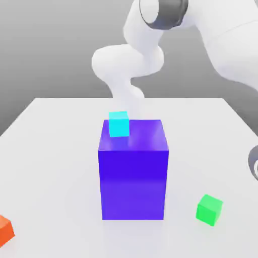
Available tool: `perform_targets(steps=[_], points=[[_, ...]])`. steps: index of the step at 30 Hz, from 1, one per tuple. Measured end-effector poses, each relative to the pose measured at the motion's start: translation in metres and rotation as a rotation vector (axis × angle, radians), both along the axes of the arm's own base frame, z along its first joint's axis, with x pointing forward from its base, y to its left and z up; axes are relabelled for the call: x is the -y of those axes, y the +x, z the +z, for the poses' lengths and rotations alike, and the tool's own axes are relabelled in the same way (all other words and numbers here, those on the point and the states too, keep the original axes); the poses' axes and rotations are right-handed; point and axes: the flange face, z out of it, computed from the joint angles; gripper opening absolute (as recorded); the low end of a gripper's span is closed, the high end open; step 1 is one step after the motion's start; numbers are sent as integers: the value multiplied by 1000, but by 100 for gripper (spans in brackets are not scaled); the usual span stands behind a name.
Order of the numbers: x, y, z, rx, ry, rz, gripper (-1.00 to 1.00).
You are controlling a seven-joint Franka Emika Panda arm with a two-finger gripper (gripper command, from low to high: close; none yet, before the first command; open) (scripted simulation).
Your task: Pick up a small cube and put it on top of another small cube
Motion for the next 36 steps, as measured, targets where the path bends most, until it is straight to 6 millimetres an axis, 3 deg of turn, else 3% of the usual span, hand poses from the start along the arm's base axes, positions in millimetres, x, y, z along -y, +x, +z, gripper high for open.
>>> perform_targets(steps=[4, 9, 15, 23, 30, 35, 36], points=[[0, 0, -4, -2, 1, 0, -100], [2, -2, 56, -1, 0, 9, -100], [36, -39, 85, 5, -11, 141, -100], [85, -102, 106, 5, -14, 337, -100], [124, -164, 110, -1, -2, 511, -100], [128, -169, 59, -2, -1, 527, -100], [128, -170, 51, -2, -1, 527, 100]])
